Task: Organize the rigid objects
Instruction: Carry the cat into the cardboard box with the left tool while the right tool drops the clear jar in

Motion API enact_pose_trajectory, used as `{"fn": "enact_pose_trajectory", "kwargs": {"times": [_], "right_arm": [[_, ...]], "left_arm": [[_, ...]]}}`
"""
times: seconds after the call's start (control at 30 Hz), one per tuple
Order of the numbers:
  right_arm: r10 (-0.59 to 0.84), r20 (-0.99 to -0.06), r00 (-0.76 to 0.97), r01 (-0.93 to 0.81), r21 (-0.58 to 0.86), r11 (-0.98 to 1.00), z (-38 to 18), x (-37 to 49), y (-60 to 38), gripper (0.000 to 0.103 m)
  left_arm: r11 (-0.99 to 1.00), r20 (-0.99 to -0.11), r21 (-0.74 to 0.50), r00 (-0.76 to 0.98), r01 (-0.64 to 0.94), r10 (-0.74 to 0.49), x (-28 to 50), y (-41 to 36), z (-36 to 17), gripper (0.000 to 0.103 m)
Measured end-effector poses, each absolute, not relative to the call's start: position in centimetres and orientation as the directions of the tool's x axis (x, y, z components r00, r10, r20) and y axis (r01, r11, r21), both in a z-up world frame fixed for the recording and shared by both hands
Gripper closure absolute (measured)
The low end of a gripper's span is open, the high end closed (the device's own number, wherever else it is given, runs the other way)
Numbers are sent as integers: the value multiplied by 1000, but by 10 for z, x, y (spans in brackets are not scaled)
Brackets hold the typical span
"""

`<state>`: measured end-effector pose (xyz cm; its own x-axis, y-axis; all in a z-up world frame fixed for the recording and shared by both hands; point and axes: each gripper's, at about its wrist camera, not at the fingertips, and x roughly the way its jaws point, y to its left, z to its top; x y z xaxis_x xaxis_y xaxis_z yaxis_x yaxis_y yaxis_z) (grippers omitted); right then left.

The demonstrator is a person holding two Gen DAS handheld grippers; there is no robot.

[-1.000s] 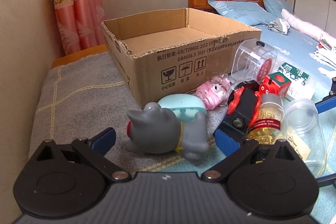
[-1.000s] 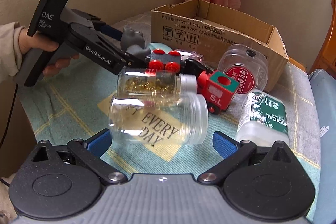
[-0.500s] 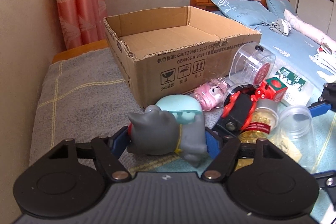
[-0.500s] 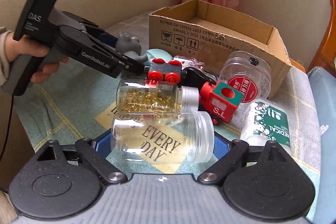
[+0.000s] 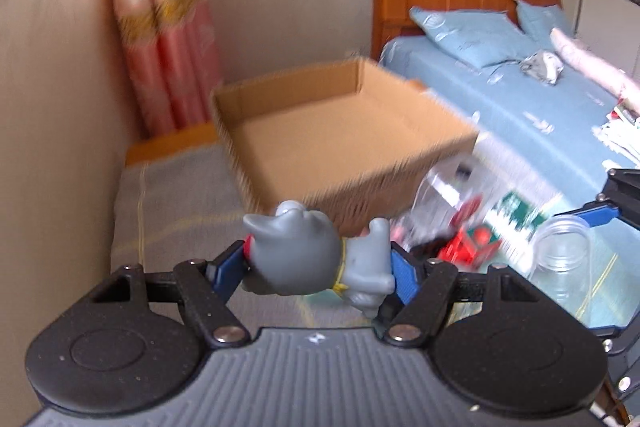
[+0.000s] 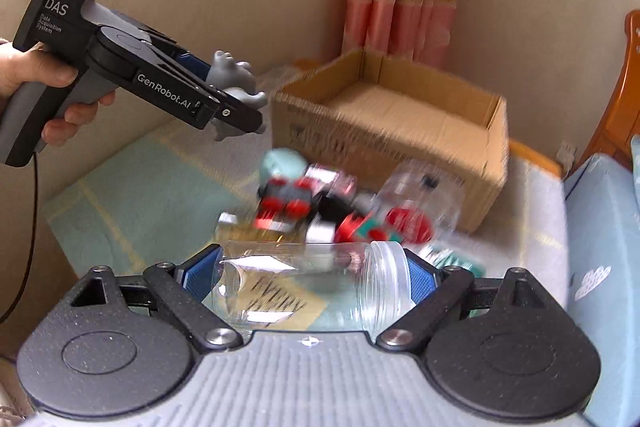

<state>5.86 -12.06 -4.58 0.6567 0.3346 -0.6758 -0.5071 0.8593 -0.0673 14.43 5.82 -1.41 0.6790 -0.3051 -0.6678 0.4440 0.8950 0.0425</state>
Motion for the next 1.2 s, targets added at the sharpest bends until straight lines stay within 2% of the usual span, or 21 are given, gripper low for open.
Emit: {"fn": "enact_pose_trajectory", "kwargs": {"times": [0.27,0.57,0.67,0.7,0.9,1.07,1.2], "right_arm": [[303,-622,722,-475,-128,870,-6,90,-134,9],[274,-609,745,-439,-139,888,13,124,-147,9],[262,-610,748,-431,-146,891,16,136,-152,9],[260,-613,746,-429,-143,892,16,138,-153,9],[267,-622,736,-426,-119,897,14,154,-163,9],[265,-628,732,-426,-119,897,13,170,-162,9],[256,-639,725,-420,-115,900,16,186,-161,9]], "left_arm": [[869,-671,52,662,491,-333,212,27,23,30],[904,-724,70,644,423,-246,307,-1,10,30],[926,-702,94,684,365,-199,325,-2,-2,19],[935,-691,106,702,338,-176,325,-1,-4,12],[935,-658,123,733,333,-174,298,8,-1,10],[934,-644,88,735,347,-212,253,21,12,8],[944,-640,86,744,319,-193,230,30,16,8]]}}
